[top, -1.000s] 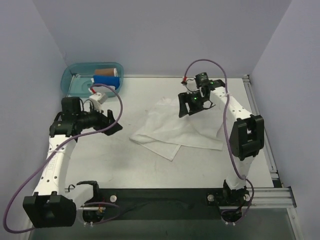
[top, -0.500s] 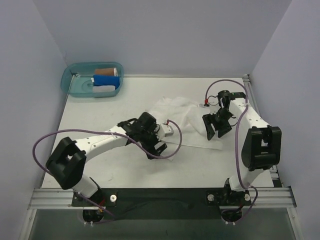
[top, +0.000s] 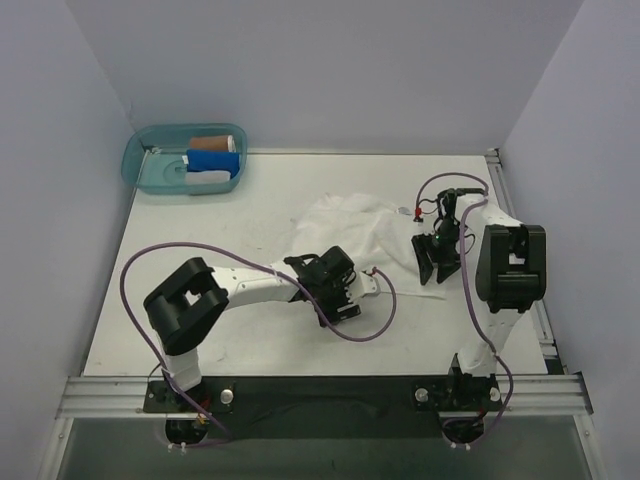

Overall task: Roll the towels
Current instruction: Flatten the towel

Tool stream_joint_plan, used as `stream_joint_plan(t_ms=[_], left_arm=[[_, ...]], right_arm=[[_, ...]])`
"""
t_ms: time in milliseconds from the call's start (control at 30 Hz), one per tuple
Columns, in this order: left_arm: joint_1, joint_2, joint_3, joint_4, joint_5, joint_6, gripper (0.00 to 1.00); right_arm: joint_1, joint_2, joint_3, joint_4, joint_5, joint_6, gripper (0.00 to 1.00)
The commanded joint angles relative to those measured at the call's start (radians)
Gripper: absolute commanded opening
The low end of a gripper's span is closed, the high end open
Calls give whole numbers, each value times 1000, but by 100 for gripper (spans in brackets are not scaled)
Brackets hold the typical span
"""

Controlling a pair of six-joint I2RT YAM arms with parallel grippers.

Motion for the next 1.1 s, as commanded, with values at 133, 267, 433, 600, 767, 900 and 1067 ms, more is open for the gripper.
stream_joint_plan(t_ms=[133, 267, 433, 600, 767, 900, 1067], left_arm=[[-7, 73, 94, -13, -76, 49, 46], [32, -14, 35, -127, -57, 110, 17], [263, -265, -73, -341, 75, 315, 0], [460, -424, -188, -408, 62, 576, 0], [601, -401, -187, -404, 119, 639, 14], [750, -347, -167, -391, 162, 765, 10], [908, -220, -104, -288, 84, 891, 0]], right_arm=[[-37, 47, 50, -14, 71, 14, 25], [-70, 61, 72, -17, 80, 11, 0], [-135, 30, 79, -19, 86, -15, 0], [-165, -23, 116, -37, 16, -35, 0], [-158, -80, 126, -57, -58, -46, 0], [-153, -132, 115, -59, -55, -52, 0], [-133, -74, 147, -62, -12, -10, 0]])
